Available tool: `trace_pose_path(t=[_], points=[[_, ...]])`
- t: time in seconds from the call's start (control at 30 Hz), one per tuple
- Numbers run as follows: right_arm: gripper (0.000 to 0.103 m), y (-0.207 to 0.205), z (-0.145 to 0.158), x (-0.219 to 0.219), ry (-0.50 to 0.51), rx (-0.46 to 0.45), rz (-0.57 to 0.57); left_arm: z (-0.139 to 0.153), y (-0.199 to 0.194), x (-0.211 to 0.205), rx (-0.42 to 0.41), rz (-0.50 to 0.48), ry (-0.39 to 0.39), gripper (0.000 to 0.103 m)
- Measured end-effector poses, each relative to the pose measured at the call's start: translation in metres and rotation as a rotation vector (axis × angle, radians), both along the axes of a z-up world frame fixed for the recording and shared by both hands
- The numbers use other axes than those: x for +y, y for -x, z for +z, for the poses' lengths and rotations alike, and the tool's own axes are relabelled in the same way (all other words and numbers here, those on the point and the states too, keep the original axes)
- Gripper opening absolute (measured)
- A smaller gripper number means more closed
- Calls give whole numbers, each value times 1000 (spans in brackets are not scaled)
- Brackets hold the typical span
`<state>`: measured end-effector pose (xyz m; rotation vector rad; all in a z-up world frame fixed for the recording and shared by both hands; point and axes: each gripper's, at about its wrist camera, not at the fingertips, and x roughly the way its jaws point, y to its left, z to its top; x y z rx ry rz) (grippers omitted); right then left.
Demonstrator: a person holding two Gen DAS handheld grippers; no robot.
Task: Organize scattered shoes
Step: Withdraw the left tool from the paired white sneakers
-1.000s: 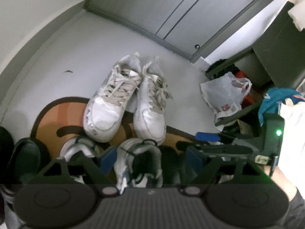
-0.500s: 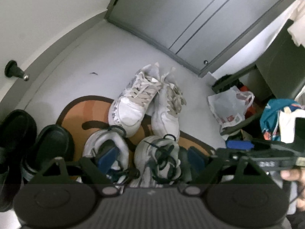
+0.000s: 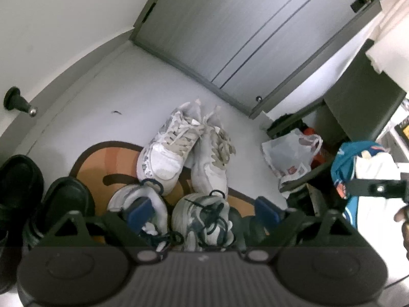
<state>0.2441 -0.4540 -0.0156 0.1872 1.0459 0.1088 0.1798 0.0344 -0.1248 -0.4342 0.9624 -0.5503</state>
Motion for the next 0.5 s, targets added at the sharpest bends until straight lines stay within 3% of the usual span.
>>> trace_pose_path(t=[0.13, 0.23, 0.33, 0.5], points=[[93, 13, 0, 5, -27, -11, -69, -8, -2, 10, 4, 41, 36, 90], [93, 13, -11, 17, -30, 32, -60, -14, -8, 21, 19, 51, 52, 91], [93, 8, -20, 31, -66, 63, -19, -20, -18, 45, 38, 91, 72, 91], [93, -1, -34, 56, -30, 93, 76, -25, -27, 87, 51, 194, 72, 91]])
